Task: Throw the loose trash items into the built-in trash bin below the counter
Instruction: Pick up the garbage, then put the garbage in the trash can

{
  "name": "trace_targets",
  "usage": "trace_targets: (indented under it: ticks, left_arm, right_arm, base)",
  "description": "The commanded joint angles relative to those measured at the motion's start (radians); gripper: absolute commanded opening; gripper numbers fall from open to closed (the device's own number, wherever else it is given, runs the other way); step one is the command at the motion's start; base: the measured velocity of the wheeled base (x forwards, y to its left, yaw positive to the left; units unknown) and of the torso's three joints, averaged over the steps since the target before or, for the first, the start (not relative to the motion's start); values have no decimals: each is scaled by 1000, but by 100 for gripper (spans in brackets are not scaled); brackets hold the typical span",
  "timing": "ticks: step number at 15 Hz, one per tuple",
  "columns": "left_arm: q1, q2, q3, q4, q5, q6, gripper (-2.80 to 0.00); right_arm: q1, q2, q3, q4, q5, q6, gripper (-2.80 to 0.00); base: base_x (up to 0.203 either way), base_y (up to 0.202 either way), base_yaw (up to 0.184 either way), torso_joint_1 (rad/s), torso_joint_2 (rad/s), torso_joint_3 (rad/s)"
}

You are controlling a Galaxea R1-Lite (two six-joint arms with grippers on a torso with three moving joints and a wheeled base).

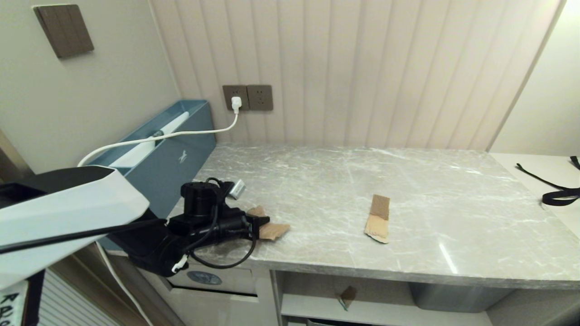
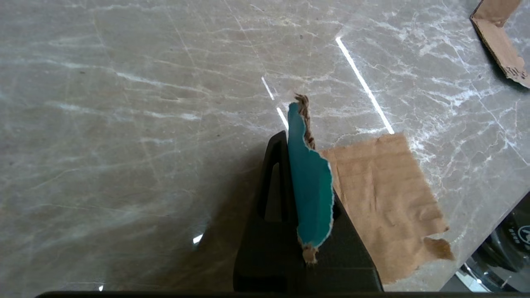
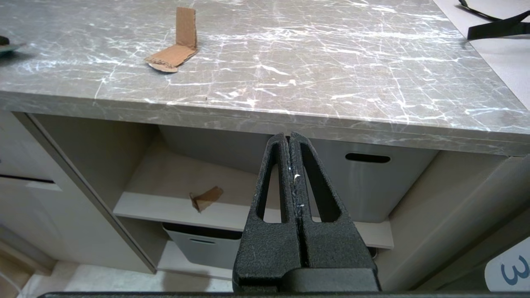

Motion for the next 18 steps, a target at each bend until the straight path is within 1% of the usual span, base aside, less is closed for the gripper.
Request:
trace_targets:
  ticks: [1,2,3,4,6,8,9,11,12,13,14,15,16,18]
  left_arm:
    - [-16,-26,11,-7,38,-27,-280]
    - [-28,-46,17,-8,85,-66,-280]
    - [-40,-69,19,-9,112,-99,-280]
    - [-49,-100,24,-9,134,-118,-280]
    - [-68,-204,71,-8,160,-128,-280]
    - [-91,-350,141,-8,179,-156,-280]
    - [-99,-440,182,-7,201,-179,-280]
    - [-88,-644,273,-3,239,-203,-280]
    - [-51,-754,327,0,252,-204,-280]
    - [14,-845,384,2,260,-197,-280]
    - [112,-915,446,3,267,-185,-280]
    - [205,-998,537,5,271,-167,-280]
    - [262,-1075,626,7,275,-141,-280]
    - [334,-1198,767,23,278,-63,-280]
  right_arm:
    - [0,-2,0,0,0,0,-280]
    - [0,-2,0,0,1,0,-280]
    - [0,-2,0,0,0,0,-280]
    - [0,-2,0,0,0,0,-280]
    - [0,-2,0,0,2,0,-280]
    - [0,-2,0,0,1,0,-280]
    - [0,-2,0,0,0,0,-280]
    - [0,-2,0,0,0,-1,-280]
    - [0,-2,0,-2,2,-5,-280]
    - [0,-2,0,-2,2,-5,-280]
    - [0,-2,0,-2,2,-5,-280]
    - [0,-2,0,-2,2,-3,-280]
    - [0,-2,0,-2,2,0,-280]
    - [0,-2,0,-2,0,-1,-280]
  base:
    - [0,0,0,0,0,0]
    - [0,0,0,0,0,0]
    - [0,0,0,0,0,0]
    - [0,0,0,0,0,0]
    - [0,0,0,0,0,0]
    - [0,0,0,0,0,0]
    - [0,0,0,0,0,0]
    - [0,0,0,0,0,0]
    - [0,0,0,0,0,0]
    - [0,0,0,0,0,0]
    - [0,0,0,0,0,0]
    - [0,0,0,0,0,0]
    - [0,0,0,0,0,0]
    - [0,0,0,0,0,0]
